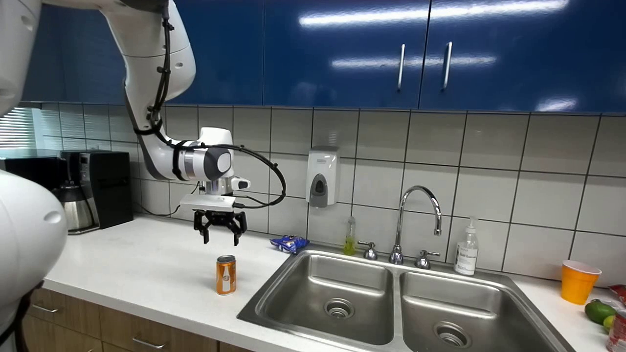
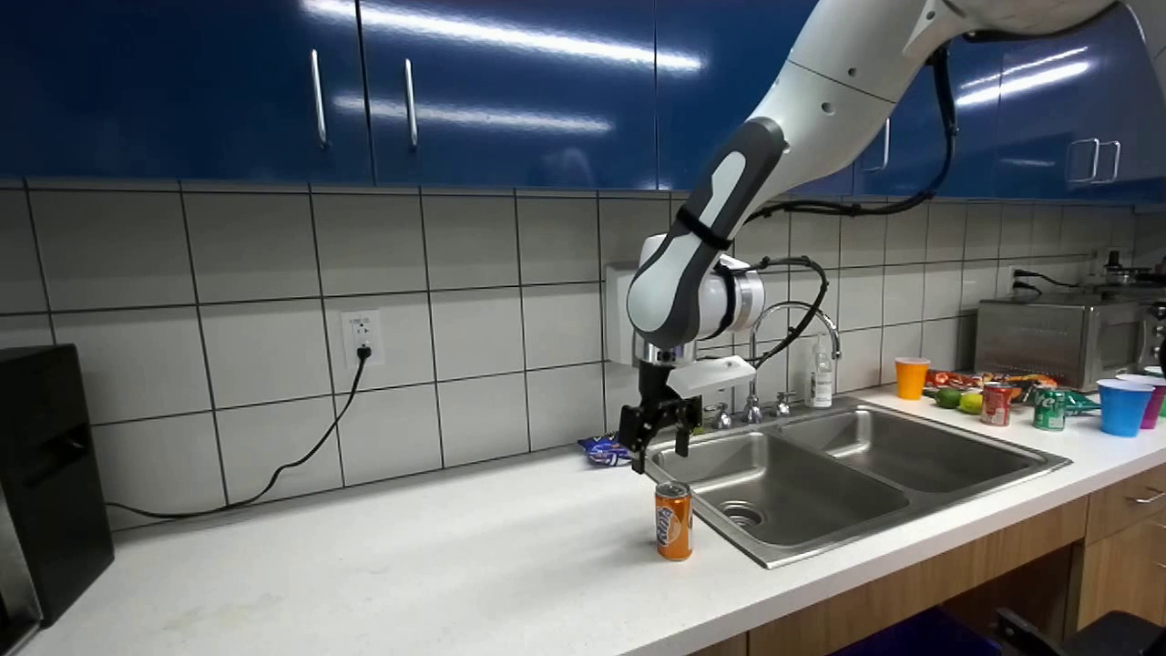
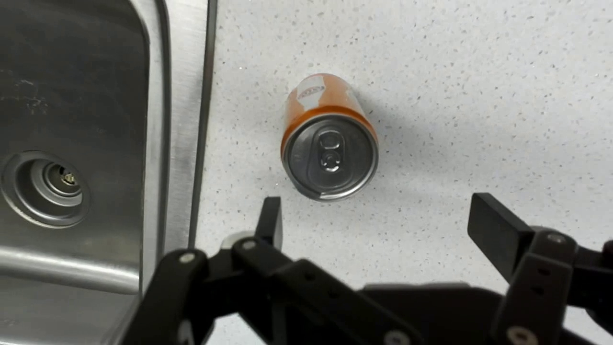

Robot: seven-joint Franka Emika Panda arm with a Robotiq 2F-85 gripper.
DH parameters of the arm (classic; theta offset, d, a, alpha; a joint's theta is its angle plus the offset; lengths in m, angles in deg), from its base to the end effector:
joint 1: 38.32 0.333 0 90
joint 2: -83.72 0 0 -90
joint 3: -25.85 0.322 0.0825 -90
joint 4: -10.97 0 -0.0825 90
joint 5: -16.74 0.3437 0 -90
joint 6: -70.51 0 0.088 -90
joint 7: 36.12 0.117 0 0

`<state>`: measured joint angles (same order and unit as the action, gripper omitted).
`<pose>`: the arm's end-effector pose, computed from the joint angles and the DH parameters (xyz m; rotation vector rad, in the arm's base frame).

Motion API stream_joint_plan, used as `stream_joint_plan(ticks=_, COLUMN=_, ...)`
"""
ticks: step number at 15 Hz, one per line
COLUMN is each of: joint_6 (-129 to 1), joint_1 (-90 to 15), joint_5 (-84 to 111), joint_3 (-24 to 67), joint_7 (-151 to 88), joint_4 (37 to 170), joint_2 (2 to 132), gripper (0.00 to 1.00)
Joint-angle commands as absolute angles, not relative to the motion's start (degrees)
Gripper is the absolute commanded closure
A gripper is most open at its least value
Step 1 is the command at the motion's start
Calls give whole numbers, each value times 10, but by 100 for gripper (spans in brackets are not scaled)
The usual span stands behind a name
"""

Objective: Remove the can from the sink

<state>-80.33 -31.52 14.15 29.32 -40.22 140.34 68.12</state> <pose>0.5218 0.0951 0.2797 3.1030 0.4469 0.1623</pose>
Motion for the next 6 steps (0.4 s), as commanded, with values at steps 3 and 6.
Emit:
stream_joint_plan(ticks=3, joint_6=-782, joint_1=-321, joint_5=139, joint_3=301, joint_7=-401, joint_4=1410, joint_2=703, gripper=0)
stream_joint_plan(ticks=6, joint_6=-775, joint_1=-321, joint_5=140, joint_3=302, joint_7=-401, joint_4=1415, joint_2=714, gripper=0)
